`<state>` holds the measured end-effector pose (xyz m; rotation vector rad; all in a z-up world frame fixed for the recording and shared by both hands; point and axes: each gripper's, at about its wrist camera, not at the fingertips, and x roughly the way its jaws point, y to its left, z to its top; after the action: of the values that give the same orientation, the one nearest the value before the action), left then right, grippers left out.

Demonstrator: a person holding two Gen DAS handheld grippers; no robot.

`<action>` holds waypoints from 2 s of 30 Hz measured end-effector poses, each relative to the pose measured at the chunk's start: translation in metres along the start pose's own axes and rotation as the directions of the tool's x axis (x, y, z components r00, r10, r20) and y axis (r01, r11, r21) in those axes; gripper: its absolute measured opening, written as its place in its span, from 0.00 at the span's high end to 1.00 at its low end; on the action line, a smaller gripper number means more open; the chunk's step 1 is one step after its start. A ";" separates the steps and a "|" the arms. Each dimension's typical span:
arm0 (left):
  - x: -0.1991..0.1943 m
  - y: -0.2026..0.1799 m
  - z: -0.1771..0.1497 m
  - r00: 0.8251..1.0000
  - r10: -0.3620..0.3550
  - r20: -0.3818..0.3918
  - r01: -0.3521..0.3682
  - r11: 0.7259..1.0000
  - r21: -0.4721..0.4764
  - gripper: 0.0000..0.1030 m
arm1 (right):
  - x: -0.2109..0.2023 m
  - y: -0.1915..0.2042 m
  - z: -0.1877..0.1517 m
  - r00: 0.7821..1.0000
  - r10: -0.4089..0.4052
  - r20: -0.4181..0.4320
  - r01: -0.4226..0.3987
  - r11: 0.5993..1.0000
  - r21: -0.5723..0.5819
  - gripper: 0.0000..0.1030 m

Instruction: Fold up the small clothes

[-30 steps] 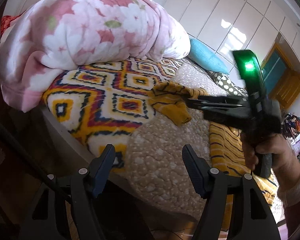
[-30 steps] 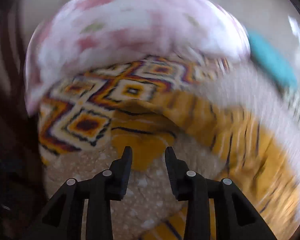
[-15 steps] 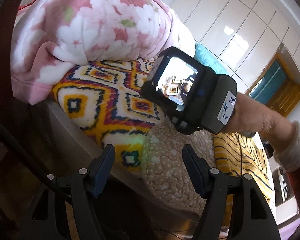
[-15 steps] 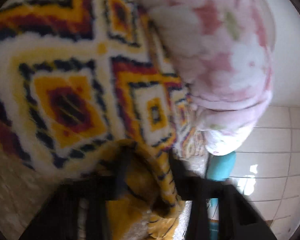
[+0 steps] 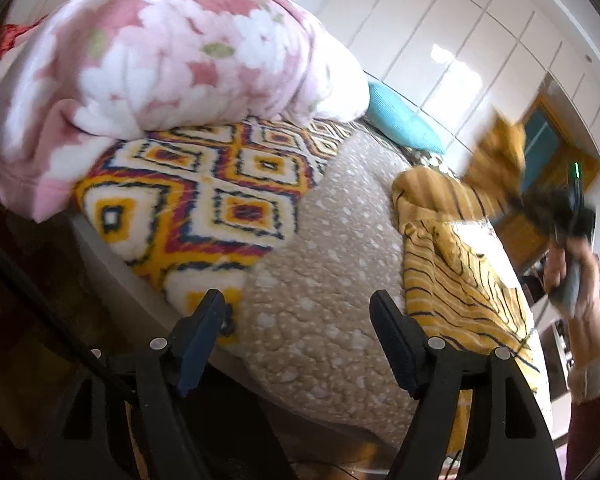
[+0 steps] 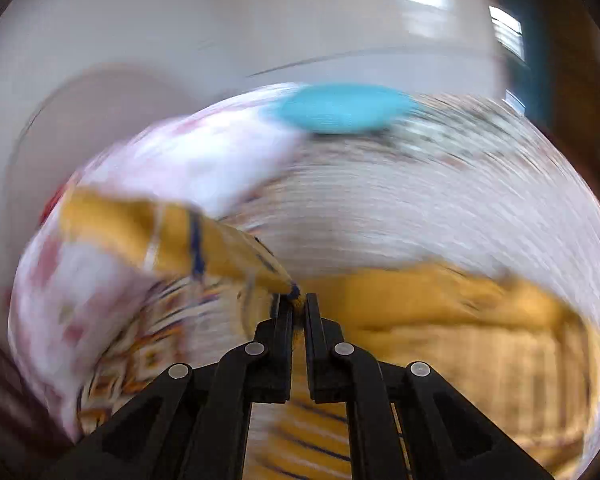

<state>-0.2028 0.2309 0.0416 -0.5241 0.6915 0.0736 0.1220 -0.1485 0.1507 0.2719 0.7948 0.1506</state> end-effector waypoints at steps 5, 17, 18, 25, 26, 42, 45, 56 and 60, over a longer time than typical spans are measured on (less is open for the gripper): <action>0.019 -0.031 -0.006 0.998 -0.030 -0.062 0.033 0.998 0.051 0.28 | 0.018 -0.135 -0.061 0.977 -0.117 -0.176 0.148 0.974 0.172 0.95; 0.052 -0.116 -0.007 0.992 -0.019 -0.125 0.048 0.971 0.234 0.27 | -0.040 -0.217 -0.117 0.995 -0.063 -0.083 0.081 0.969 0.235 0.89; 0.057 -0.124 -0.002 0.992 -0.027 -0.127 0.057 0.968 0.246 0.27 | -0.047 -0.221 -0.115 0.995 -0.078 -0.065 0.091 0.967 0.236 0.87; 0.136 -0.196 0.055 0.987 -0.027 -0.158 0.080 0.936 0.343 0.19 | -0.050 -0.238 -0.090 0.999 0.046 -0.001 -0.044 0.957 0.287 0.67; 0.156 -0.208 0.066 0.985 -0.034 -0.170 0.092 0.933 0.349 0.19 | -0.045 -0.238 -0.085 0.999 0.053 0.000 -0.051 0.954 0.295 0.56; 0.347 -0.238 0.102 0.912 0.031 -0.409 0.086 0.961 0.264 0.28 | -0.025 -0.248 -0.062 0.998 -0.055 0.022 0.047 0.963 0.267 0.93; 0.346 -0.241 0.095 0.920 0.060 -0.387 0.076 0.942 0.327 0.33 | -0.027 -0.272 -0.085 0.996 -0.082 -0.043 0.091 0.952 0.293 0.91; 0.323 -0.228 0.108 0.928 -0.031 -0.372 0.123 0.966 0.228 0.21 | -0.062 -0.332 -0.098 1.000 -0.012 0.012 0.006 0.916 0.402 0.26; 0.348 -0.230 0.111 0.874 -0.155 -0.460 0.226 0.969 0.103 0.14 | -0.020 -0.332 -0.083 0.995 0.083 -0.057 -0.053 0.915 0.401 0.26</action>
<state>0.1861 0.0487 -0.0040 -0.4612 1.0857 -0.2971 0.0588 -0.4548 0.0101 0.6857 0.8869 0.0618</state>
